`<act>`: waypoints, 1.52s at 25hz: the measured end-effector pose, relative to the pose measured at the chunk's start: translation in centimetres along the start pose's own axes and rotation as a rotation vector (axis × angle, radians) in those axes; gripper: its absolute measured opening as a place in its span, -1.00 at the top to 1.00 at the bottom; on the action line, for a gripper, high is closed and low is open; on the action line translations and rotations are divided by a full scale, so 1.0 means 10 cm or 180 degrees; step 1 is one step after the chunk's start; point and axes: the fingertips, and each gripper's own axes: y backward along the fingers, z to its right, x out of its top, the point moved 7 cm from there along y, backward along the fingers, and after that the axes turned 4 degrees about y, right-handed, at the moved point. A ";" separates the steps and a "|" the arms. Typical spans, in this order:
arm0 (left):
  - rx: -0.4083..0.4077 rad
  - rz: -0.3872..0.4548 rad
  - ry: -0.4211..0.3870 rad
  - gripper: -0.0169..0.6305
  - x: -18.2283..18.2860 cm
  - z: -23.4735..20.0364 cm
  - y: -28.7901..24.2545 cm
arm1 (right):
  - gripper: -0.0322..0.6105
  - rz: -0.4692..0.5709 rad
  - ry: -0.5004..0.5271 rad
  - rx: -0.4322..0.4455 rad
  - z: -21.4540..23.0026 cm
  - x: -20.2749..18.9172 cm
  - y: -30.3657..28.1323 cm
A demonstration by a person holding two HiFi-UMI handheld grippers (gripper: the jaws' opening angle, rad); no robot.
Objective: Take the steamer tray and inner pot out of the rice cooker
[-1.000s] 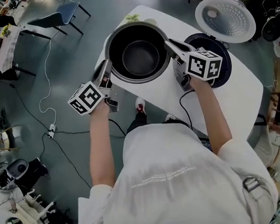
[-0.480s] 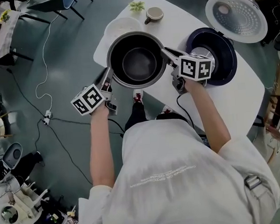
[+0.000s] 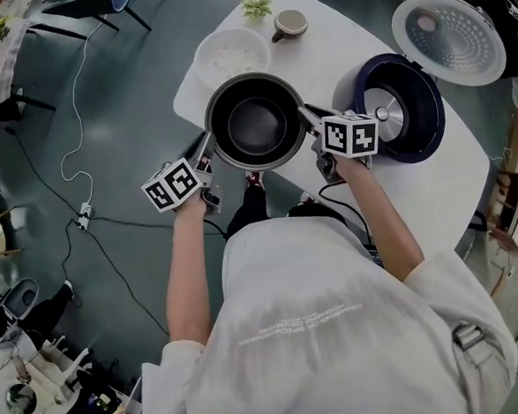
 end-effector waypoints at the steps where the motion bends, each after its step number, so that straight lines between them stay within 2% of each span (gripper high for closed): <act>1: -0.0004 -0.0015 -0.0003 0.73 0.01 -0.02 -0.01 | 0.69 -0.0004 -0.0038 -0.0009 0.00 -0.02 -0.02; 5: -0.0035 -0.0083 -0.0104 0.77 0.07 -0.08 -0.07 | 0.68 0.0024 -0.0103 -0.0038 0.01 -0.02 -0.05; 10: -0.0153 -0.0130 -0.0173 0.78 0.16 -0.03 -0.23 | 0.68 0.0099 -0.0153 -0.0219 0.09 0.10 -0.06; 17: -0.0260 -0.0158 -0.0178 0.77 0.31 -0.02 -0.41 | 0.67 0.0170 -0.0158 -0.0362 0.16 0.21 -0.12; 21: -0.0374 -0.0194 -0.0275 0.55 0.41 0.03 -0.48 | 0.62 0.0202 -0.0021 -0.0469 0.15 0.27 -0.09; 23: -0.0386 -0.0177 -0.0413 0.48 0.49 0.07 -0.50 | 0.62 0.0313 0.0074 -0.0559 0.14 0.34 -0.03; 29: -0.0432 -0.0067 -0.1015 0.48 0.94 0.29 -0.55 | 0.62 0.0705 0.0312 -0.0673 0.05 0.70 0.18; 34: -0.0670 0.0006 -0.1629 0.48 1.34 0.67 -0.70 | 0.62 0.1219 0.0219 -0.0667 -0.05 1.01 0.52; 38: -0.0920 0.0071 -0.2057 0.48 1.53 1.11 -0.85 | 0.62 0.1603 0.0368 -0.0806 -0.12 1.21 0.95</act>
